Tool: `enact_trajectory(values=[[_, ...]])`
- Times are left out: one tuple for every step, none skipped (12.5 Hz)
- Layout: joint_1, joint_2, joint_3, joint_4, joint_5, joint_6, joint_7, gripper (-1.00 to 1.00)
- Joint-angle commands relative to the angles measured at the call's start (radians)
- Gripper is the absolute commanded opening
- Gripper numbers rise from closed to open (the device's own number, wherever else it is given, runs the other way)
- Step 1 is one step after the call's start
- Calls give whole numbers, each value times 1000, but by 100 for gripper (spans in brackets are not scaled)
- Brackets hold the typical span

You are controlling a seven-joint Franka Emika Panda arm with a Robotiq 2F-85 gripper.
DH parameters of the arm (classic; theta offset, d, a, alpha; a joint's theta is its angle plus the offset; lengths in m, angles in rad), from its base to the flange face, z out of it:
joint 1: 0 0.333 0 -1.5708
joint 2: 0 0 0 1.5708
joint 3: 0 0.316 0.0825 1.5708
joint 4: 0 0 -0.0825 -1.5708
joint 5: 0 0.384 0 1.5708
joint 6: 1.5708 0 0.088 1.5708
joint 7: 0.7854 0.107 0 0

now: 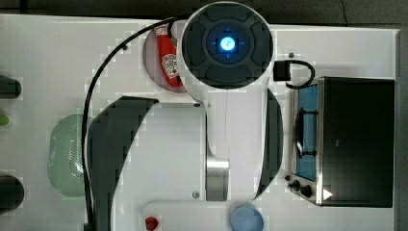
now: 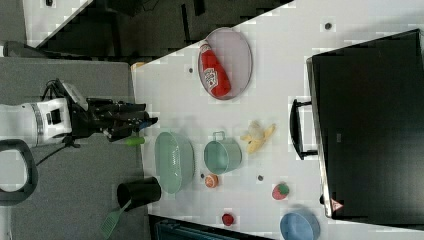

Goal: Pick banana from table and place on oven.

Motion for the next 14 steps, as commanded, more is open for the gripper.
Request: enact_trajectory(values=[[-27,-456,-16,-307,-13,-151,127,58],[-27,-456,-16,-310,-13,-151,127,80],[-27,-456,-16,-313,-13,-151,127,100],[-27,-456,-16,-318,-13,-151,127,100],[-27,-453,-15,-323,-13,-150,127,100],[-27,-447,-15,-332,-13,-144,127,100],[-27,-438,-15,-345,-13,-129,127,100],[-27,-424,-15,-363,-13,-98,127,100],[-27,-408,-15,-386,-13,-56,127,100],[-27,-388,-15,-412,-13,-8,127,100],[-27,-365,-14,-441,-13,46,127,100],[-27,-338,-12,-471,-13,105,127,100],[-27,-307,-11,-500,-13,166,127,100],[-27,-276,-11,-527,-13,230,127,100]])
